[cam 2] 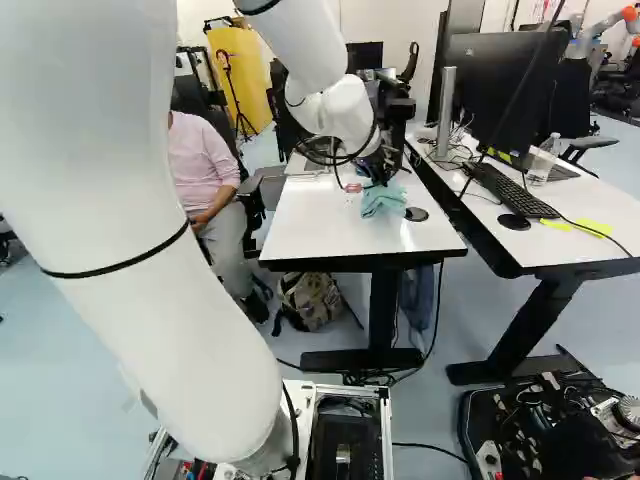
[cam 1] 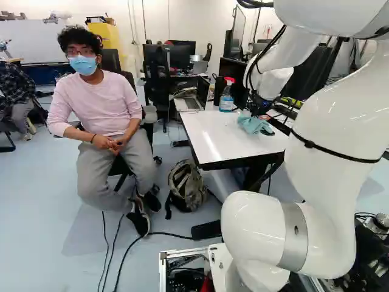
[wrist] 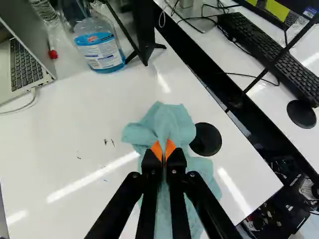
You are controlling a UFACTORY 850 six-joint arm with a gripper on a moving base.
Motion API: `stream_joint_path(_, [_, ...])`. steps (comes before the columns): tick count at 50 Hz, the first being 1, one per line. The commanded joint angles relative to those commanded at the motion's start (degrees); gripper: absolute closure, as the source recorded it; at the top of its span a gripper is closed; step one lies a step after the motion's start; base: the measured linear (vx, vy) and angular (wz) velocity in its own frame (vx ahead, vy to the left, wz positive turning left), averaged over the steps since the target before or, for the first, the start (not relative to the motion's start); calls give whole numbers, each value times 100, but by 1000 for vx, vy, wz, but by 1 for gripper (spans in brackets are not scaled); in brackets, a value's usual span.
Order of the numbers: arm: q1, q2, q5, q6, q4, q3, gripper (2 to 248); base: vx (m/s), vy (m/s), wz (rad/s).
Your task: Clean the table with the green towel
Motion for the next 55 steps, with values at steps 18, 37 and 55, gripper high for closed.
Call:
stream_joint_path(18, [-66, -65, 0, 0, 0, -70, 222, 0, 0, 0])
stream_joint_path(37, [49, -220, 327, 0, 0, -239, 222, 0, 0, 0])
stream_joint_path(55, [252, -403, 695, 0, 0, -364, 222, 0, 0, 0])
